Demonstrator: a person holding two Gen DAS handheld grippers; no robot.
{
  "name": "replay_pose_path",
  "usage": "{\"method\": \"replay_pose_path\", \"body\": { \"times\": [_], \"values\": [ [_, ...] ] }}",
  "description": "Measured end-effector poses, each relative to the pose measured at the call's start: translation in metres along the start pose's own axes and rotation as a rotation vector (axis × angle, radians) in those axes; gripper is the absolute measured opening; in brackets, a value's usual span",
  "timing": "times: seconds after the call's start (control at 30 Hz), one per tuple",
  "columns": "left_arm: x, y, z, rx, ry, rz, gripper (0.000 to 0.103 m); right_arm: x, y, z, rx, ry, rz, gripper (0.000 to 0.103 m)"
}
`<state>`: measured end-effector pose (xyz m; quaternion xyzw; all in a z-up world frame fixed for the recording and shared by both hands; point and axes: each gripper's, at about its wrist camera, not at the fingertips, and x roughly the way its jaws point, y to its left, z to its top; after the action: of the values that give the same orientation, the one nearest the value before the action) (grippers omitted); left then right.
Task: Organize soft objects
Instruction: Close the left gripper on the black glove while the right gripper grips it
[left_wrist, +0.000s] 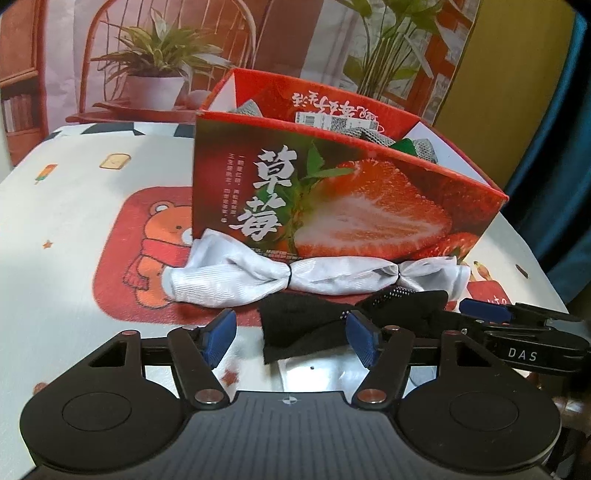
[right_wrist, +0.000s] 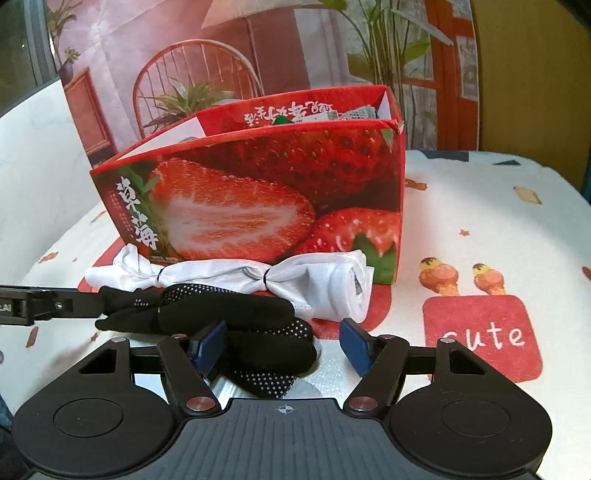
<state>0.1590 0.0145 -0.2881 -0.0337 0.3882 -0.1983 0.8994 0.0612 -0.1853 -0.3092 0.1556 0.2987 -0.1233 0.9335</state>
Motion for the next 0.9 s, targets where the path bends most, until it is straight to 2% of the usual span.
{"method": "replay_pose_path", "body": {
  "times": [0.3, 0.53, 0.9],
  "values": [
    [0.022, 0.001, -0.001, -0.03, 0.052, -0.019, 0.068, 0.013, 0.001, -0.001, 0.019, 0.015, 0.006, 0.061],
    [0.025, 0.002, -0.004, -0.026, 0.063, -0.027, 0.052, 0.016, 0.001, -0.005, 0.013, 0.015, 0.021, 0.055],
    [0.021, 0.004, -0.015, -0.005, 0.054, -0.005, 0.037, 0.012, 0.002, -0.012, -0.004, -0.004, 0.034, 0.052]
  ]
}}
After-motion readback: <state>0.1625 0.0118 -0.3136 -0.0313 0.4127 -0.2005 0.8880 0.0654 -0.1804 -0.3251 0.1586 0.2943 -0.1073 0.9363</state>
